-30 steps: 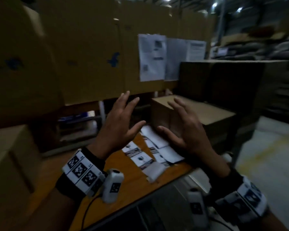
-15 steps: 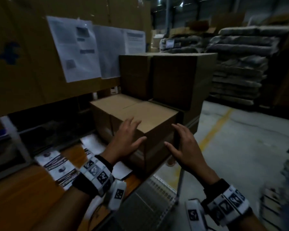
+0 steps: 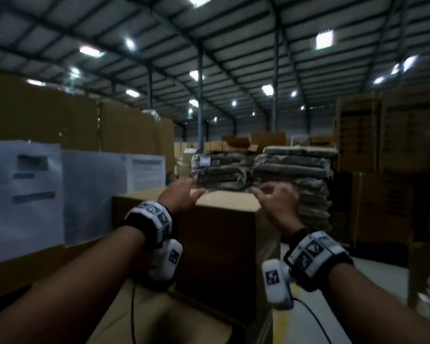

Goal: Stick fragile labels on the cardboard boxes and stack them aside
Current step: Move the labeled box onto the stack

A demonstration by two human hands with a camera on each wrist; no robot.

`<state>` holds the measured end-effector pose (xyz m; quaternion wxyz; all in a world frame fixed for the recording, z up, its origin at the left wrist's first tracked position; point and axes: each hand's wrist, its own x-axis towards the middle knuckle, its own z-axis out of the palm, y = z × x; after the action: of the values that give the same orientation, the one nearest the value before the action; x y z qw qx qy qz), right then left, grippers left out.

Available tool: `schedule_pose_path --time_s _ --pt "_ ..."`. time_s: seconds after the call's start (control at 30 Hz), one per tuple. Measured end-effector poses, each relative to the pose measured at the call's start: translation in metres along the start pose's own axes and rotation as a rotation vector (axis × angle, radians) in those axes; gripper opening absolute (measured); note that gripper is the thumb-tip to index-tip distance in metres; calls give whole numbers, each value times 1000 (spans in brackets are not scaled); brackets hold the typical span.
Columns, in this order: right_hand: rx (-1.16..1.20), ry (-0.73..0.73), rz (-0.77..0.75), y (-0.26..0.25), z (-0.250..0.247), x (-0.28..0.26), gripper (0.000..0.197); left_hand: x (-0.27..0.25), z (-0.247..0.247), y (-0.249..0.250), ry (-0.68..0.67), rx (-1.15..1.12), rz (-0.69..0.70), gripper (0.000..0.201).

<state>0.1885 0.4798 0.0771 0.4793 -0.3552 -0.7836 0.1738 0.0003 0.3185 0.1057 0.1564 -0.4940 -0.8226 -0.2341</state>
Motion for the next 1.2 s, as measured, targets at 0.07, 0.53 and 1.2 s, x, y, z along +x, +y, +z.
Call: schedule_pose_path --time_s 0.07,0.53,1.2 --pt "25 -59 154 12 23 14 56 30 7 -6 -72 42 -43 51" --pt "945 -94 339 55 -7 -40 31 38 14 14 -144 -386 -328 35" --pt "1485 -712 -44 -138 -31 -292 70 -416 -184 -1 552 -277 -761 44"
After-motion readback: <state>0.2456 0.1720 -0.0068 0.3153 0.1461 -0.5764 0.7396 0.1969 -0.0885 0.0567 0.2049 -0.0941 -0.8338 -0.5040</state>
